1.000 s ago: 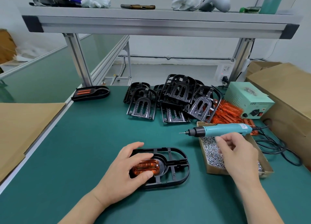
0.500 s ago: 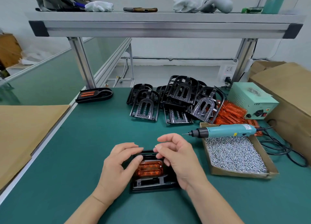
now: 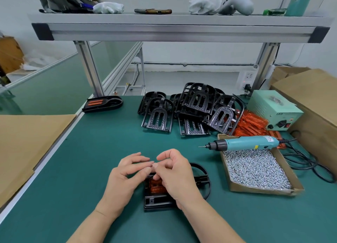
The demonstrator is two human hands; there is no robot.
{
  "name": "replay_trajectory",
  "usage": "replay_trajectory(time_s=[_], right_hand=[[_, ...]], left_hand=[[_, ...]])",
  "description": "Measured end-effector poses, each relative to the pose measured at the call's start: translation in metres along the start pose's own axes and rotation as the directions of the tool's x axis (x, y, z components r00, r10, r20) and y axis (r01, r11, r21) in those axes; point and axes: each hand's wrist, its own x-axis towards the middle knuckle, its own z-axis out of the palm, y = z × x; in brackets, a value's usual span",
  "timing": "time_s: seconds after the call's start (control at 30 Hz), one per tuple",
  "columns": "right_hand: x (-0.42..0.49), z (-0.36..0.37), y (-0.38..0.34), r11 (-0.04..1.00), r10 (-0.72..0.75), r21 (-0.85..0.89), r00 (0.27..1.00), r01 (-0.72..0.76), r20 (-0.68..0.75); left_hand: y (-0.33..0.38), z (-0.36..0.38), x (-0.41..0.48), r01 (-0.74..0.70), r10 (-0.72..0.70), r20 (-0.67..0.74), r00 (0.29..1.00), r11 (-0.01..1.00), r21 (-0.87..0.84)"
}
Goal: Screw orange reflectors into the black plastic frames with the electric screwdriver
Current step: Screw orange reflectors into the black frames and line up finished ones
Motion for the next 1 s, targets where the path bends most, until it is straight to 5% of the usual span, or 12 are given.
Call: replay_trajectory(time_s=[0.2,0.43,0.57,0.73,0.83,1.0], right_hand=[[-0.001,0.008,0.005,0.994,-0.038,-0.106,0.999,0.039,0.004],[-0.001,0.003,0.001,0.999,0.032,-0.026,0.998,-0.031,0.061],[0.003,-0.023,-0.004,0.995,-0.07,0.05,0.976,0.082,-0.208],[0.003,-0.082,-0.013,0.899,-0.026,0.276,0.67,0.339,-0.742],[0.006,-0.114,-0.012,0.838,0.131,0.422,0.623,0.346,-0.771],[0.012,-0.132,-0.005,0.768,0.295,0.597,0.697,0.234,-0.654]], left_hand=[[0.001,-0.002,0.002,0.045,-0.051,-0.051,0.997,0.993,-0.11],[0.0,-0.003,0.003,0.059,-0.067,-0.059,0.996,0.991,-0.123],[-0.005,-0.001,0.003,0.086,-0.096,-0.095,0.991,0.992,-0.095],[-0.008,0.0,0.004,0.083,-0.086,-0.101,0.991,0.996,-0.037],[-0.009,0.001,0.004,0.09,-0.093,-0.103,0.99,0.995,-0.036],[-0.008,0.0,0.004,0.12,-0.122,-0.107,0.987,0.992,-0.03]])
